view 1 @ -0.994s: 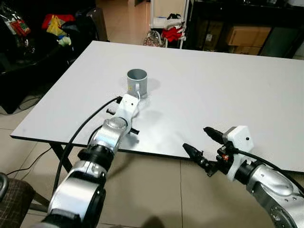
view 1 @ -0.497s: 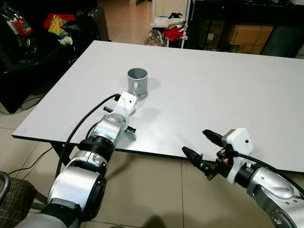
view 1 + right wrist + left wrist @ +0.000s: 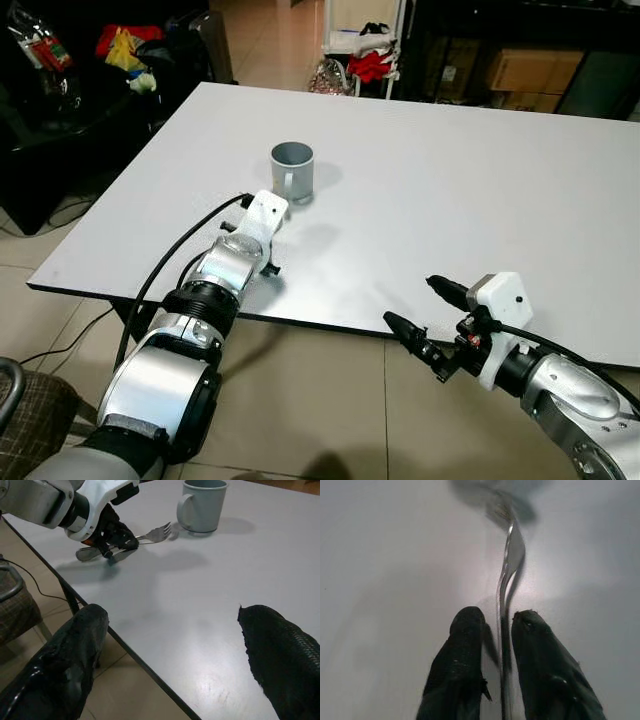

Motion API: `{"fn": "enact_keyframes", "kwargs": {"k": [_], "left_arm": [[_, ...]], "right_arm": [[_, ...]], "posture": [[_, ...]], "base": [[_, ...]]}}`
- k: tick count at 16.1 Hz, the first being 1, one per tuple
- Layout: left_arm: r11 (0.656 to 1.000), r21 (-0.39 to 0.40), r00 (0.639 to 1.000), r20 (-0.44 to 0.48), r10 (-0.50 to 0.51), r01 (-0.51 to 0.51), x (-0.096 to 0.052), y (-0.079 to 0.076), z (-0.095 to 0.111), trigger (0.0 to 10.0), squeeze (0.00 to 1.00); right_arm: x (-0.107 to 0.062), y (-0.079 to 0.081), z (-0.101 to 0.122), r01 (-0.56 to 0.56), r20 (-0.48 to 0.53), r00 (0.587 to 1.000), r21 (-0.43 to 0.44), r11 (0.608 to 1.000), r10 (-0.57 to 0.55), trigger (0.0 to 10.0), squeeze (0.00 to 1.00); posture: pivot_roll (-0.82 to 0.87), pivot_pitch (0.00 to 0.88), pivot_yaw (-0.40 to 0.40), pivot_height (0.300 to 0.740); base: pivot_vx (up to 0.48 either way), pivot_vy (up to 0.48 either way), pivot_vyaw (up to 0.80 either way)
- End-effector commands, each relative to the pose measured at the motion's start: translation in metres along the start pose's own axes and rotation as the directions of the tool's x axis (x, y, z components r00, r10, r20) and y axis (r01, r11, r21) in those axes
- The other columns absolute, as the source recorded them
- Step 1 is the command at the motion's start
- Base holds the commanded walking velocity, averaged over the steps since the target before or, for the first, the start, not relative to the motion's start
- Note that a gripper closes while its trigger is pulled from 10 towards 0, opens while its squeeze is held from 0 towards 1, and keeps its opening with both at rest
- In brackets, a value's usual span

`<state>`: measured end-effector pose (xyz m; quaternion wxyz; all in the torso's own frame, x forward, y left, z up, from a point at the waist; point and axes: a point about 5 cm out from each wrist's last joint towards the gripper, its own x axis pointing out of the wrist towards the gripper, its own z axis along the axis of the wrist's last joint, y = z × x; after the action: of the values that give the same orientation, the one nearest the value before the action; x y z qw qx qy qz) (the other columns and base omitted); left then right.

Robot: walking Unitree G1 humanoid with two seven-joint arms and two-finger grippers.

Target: Setting the table

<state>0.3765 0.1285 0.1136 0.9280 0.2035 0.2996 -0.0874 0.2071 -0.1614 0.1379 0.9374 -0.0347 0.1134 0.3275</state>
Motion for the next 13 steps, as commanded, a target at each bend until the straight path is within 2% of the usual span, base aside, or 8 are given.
{"fn": "enact_keyframes", "kwargs": {"k": [1, 5, 6, 7, 8, 9, 11, 13], "left_arm": [[1.0, -0.009, 1.0, 0.024, -0.013, 0.014, -0.003, 0.001, 0.007, 10.0, 1.0], [0.999, -0.033, 0.993, 0.119, -0.019, 0.023, -0.011, 0.007, 0.022, 10.0, 1.0], [1.0, -0.004, 0.984, 0.18, -0.009, 0.01, -0.015, 0.011, 0.027, 10.0, 1.0], [0.999, 0.034, 0.967, 0.253, 0.014, -0.023, -0.02, 0.022, 0.031, 10.0, 1.0], [0.999, 0.041, 0.964, 0.265, 0.018, -0.03, -0.02, 0.024, 0.031, 10.0, 1.0], [0.996, 0.066, 0.968, 0.247, 0.049, -0.067, -0.02, 0.032, 0.025, 10.0, 1.0], [0.977, 0.166, 0.968, 0.231, 0.093, -0.134, -0.019, 0.043, 0.009, 10.0, 0.89], [0.971, 0.187, 0.964, 0.247, 0.099, -0.148, -0.017, 0.046, 0.001, 10.0, 0.07]], "right_arm": [[-0.002, 0.002, 0.002, -0.019, -0.001, 1.0, -0.003, 1.0, 0.019, 10.0, 0.0], [-0.004, 0.0, 0.002, -0.009, 0.003, 1.0, -0.001, 1.0, 0.009, 10.0, 0.0], [-0.005, -0.003, 0.002, 0.001, 0.005, 1.0, 0.002, 1.0, -0.001, 10.0, 0.0], [-0.011, -0.009, 0.003, 0.031, 0.014, 0.999, 0.018, 0.999, -0.032, 10.0, 0.0], [-0.012, -0.01, 0.003, 0.037, 0.016, 0.999, 0.021, 0.999, -0.037, 10.0, 0.0], [-0.017, -0.015, 0.001, 0.071, 0.012, 0.997, 0.028, 0.997, -0.071, 10.0, 0.0], [-0.025, -0.028, -0.006, 0.18, -0.004, 0.984, 0.04, 0.983, -0.18, 10.0, 0.0], [-0.029, -0.03, -0.01, 0.194, -0.011, 0.981, 0.05, 0.98, -0.194, 10.0, 0.0]], "posture": [[-0.12, 0.002, 0.024, 0.74], [-0.12, 0.002, 0.027, 0.74], [-0.12, 0.002, 0.027, 0.74], [-0.12, 0.001, 0.025, 0.74], [-0.12, 0.001, 0.025, 0.74], [-0.12, 0.0, 0.025, 0.74], [-0.13, 0.0, 0.022, 0.74], [-0.13, 0.0, 0.019, 0.74]], "base": [[0.0, 0.0, 0.0], [0.0, 0.0, 0.0], [0.0, 0.0, 0.0], [0.0, 0.0, 0.0], [0.0, 0.0, 0.0], [0.0, 0.0, 0.0], [0.0, 0.0, 0.0], [0.0, 0.0, 0.0]]}}
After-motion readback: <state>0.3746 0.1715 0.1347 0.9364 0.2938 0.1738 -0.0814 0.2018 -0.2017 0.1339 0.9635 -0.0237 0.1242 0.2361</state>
